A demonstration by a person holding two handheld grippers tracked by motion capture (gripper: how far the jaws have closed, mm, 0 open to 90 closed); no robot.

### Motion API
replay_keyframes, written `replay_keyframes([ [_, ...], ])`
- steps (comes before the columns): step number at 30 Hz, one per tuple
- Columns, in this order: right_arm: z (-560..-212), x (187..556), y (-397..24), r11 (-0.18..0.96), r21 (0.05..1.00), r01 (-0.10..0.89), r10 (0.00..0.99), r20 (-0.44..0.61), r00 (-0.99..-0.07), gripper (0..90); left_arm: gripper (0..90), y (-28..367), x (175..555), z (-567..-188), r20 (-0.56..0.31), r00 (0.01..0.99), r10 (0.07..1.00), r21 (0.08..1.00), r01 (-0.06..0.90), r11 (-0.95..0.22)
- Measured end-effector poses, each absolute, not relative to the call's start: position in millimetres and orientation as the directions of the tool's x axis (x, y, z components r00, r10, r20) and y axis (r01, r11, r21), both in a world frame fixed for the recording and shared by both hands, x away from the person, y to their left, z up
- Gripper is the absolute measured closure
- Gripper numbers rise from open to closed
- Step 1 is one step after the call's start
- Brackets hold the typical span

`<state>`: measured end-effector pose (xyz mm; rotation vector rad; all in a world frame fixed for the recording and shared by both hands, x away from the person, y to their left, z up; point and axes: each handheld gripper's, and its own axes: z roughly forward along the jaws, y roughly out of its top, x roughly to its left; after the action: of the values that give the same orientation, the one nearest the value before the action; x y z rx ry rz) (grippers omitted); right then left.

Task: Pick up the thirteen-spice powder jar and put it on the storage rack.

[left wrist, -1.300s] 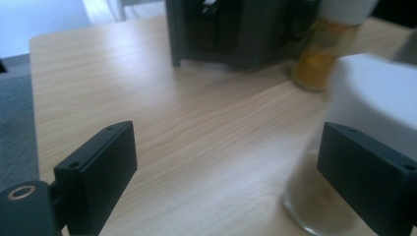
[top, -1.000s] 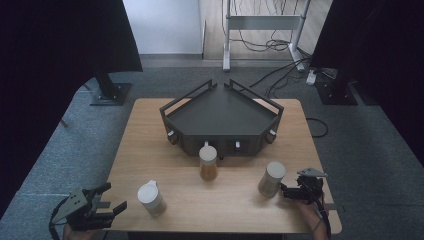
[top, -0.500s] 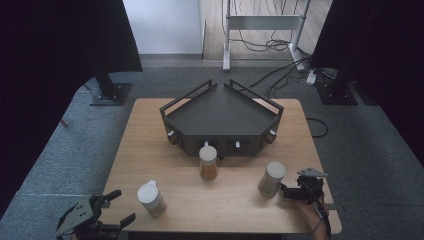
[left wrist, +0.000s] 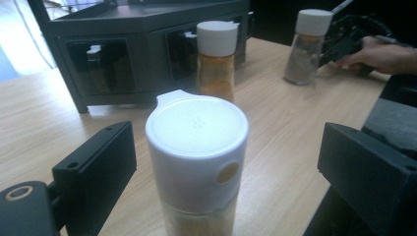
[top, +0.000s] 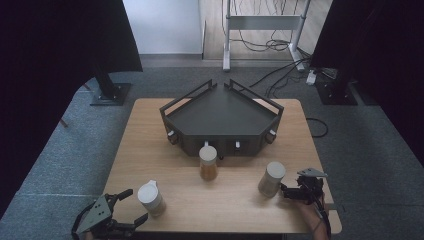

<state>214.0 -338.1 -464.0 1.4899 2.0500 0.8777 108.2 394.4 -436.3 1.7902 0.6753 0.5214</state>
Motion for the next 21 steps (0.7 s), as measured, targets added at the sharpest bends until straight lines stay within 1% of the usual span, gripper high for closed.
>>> replay_keyframes([
  [3,-464,214,-338,0.212,0.721,0.66,0.95,0.006,-0.311,0.0,7.2,390,110,-438,0.022,0.726,0.688,0.951,0.198,-0.239],
  [21,-464,214,-338,0.212,0.721,0.66,0.95,0.006,-0.312,0.0,7.8,366,127,-442,0.053,0.71,0.702,0.932,0.217,-0.29],
])
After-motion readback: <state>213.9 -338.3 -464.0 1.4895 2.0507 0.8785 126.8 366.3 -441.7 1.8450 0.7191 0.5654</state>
